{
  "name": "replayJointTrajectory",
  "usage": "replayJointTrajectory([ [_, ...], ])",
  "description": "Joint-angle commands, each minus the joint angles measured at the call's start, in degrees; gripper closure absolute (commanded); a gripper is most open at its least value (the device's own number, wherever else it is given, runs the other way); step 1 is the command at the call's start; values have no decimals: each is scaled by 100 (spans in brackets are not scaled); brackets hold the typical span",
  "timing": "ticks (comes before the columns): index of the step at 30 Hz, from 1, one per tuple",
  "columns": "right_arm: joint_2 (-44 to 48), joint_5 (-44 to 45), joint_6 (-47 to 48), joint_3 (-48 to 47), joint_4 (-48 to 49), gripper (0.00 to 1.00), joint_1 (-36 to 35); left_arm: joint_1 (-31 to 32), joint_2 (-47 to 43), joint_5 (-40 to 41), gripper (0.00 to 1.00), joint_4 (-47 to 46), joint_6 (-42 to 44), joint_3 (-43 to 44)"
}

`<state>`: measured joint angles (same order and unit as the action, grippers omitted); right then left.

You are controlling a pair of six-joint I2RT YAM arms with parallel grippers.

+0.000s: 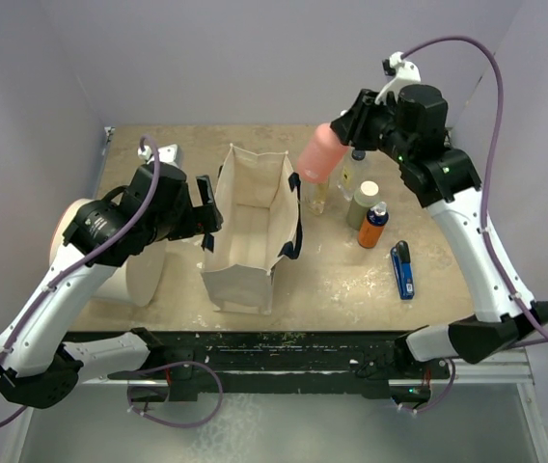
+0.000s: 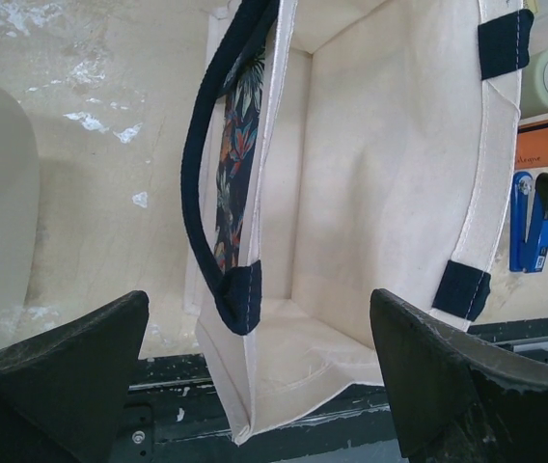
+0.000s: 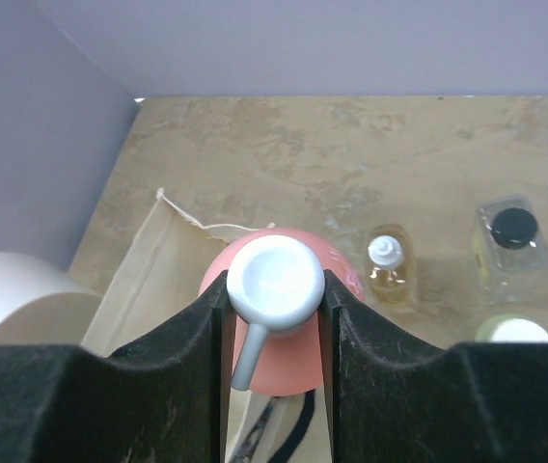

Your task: Take the personal care products out of the canvas bag

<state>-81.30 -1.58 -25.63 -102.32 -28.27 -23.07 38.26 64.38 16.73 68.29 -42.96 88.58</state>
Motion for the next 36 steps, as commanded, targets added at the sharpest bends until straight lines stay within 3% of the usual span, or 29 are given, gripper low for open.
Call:
replayJointTrajectory([
  [1, 496, 461, 391, 280, 1022, 100, 14, -32, 19, 1, 1, -125, 124, 166],
  [7, 878, 741, 1084, 1686, 2086, 100, 18, -34, 62, -12, 1, -115, 165, 211],
  [19, 1111, 225, 2252, 4674, 4963, 100, 19, -29, 48, 12, 1, -62, 177, 269],
  [27, 835, -199, 2604, 5309, 5896, 100, 15, -32, 98, 102, 1, 17, 210, 405],
  [36, 609, -361, 2834, 5690, 6194, 100, 21, -31, 119, 102, 1, 9, 209, 415],
])
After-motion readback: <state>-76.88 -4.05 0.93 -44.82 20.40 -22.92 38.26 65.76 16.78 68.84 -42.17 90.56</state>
